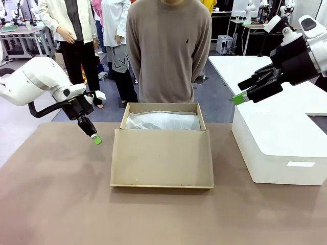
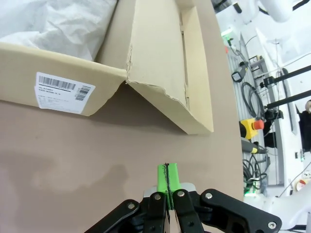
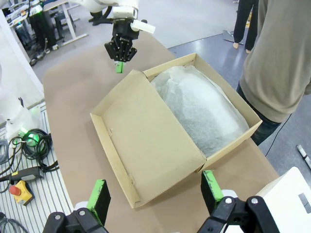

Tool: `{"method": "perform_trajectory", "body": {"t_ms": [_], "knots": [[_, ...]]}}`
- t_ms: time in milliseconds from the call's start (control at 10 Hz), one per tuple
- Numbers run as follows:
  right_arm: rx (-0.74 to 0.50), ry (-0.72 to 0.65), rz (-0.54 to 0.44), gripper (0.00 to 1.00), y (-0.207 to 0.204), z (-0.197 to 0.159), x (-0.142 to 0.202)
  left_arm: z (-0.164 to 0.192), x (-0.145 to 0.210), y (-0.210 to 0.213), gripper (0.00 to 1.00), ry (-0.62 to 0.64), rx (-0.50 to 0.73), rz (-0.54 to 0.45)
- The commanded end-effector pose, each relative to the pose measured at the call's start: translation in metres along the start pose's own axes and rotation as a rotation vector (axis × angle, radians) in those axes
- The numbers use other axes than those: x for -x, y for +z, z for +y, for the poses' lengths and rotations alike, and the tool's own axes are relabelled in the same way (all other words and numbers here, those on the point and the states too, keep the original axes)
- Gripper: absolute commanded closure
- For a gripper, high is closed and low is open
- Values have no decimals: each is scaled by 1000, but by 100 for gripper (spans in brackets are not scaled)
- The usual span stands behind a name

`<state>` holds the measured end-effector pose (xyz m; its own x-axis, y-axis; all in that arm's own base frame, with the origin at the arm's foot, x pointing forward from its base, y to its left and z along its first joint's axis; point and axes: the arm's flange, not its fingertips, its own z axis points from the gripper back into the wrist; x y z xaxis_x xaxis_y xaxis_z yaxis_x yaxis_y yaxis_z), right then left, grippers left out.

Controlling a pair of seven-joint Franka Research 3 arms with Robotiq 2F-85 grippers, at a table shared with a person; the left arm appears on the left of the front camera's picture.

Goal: Pack the shoes into the box.
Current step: Close the Shoes Box.

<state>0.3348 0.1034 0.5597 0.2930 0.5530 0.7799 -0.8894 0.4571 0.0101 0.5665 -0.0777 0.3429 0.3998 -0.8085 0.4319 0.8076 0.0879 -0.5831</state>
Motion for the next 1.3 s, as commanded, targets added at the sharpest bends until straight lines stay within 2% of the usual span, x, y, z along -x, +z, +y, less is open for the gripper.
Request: {"method": "perform_trajectory", "body": {"t_ms": [0, 500, 1200], "knots": [[-20, 18, -30, 0, -2, -3, 1, -5, 6, -10, 100, -29, -10, -42], [-20, 18, -30, 0, -2, -3, 1, 8, 7, -33, 100, -37, -10, -93], [-20, 18, -30, 0, -2, -3, 1, 19, 2, -62, 100, -8, 6, -77]]}}
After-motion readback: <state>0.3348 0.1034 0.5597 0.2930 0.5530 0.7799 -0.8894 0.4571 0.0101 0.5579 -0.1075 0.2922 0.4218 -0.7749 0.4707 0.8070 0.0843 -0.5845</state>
